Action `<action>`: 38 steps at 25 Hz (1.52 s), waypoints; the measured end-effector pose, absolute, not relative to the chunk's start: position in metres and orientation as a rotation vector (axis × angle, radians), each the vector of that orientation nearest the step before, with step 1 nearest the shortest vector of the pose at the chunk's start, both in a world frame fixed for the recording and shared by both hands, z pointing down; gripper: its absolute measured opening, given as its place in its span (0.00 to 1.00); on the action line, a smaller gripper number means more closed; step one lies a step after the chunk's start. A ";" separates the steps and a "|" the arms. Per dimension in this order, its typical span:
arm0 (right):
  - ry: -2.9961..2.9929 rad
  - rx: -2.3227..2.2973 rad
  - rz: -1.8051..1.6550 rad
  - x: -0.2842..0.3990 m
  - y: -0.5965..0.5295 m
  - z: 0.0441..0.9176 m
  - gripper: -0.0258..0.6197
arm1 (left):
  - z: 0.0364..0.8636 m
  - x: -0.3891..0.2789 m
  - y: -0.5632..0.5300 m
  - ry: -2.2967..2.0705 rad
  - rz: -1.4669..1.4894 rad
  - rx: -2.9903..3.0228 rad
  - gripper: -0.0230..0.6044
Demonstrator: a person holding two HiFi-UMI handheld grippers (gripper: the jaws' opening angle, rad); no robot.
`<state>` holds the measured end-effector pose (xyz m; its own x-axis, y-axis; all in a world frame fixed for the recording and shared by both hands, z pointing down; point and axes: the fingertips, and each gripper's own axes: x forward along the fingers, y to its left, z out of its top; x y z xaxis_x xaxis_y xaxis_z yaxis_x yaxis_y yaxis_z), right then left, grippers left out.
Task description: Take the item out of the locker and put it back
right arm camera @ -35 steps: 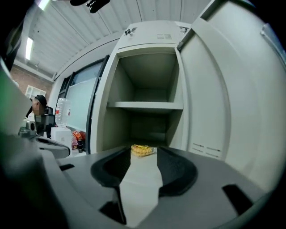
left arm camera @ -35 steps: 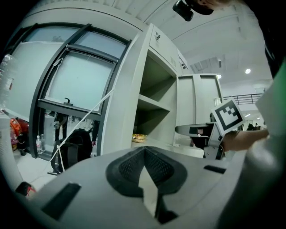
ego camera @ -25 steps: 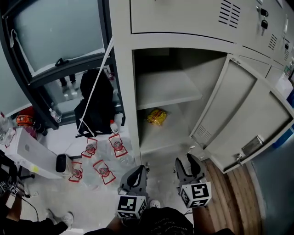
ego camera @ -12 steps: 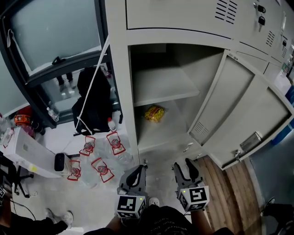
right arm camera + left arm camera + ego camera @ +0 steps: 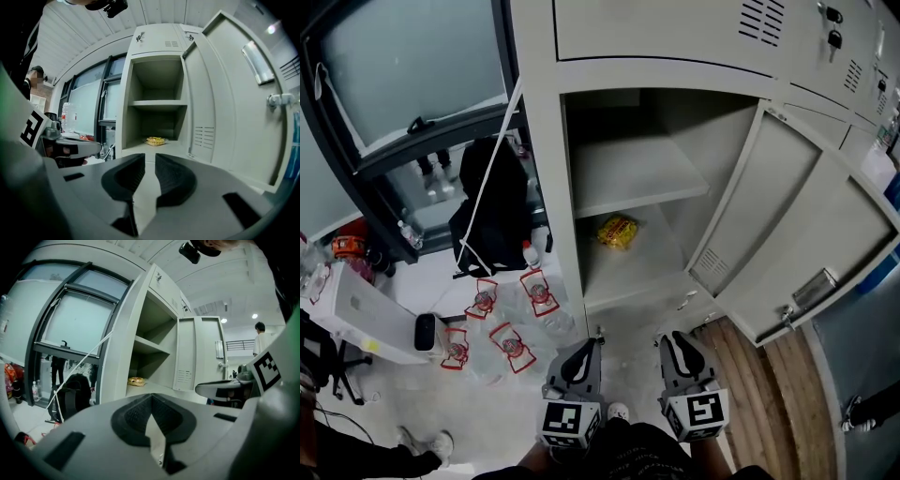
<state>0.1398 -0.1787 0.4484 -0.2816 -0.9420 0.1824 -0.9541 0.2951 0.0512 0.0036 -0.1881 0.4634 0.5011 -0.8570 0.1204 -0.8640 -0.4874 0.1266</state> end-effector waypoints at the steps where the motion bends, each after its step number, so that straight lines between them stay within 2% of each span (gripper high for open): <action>1: -2.383 1.771 0.094 0.139 -0.179 0.446 0.12 | 0.463 0.004 -0.188 -1.488 0.061 2.574 0.05; 4: -2.379 1.777 0.103 0.139 -0.178 0.447 0.07 | 0.461 0.004 -0.188 -1.492 0.057 2.576 0.05; 10: -2.369 1.787 0.091 0.139 -0.180 0.448 0.05 | 0.461 0.000 -0.187 -1.513 0.047 2.575 0.05; 38: -2.333 1.788 0.017 0.128 -0.198 0.448 0.04 | 0.460 -0.019 -0.198 -1.576 0.057 2.557 0.05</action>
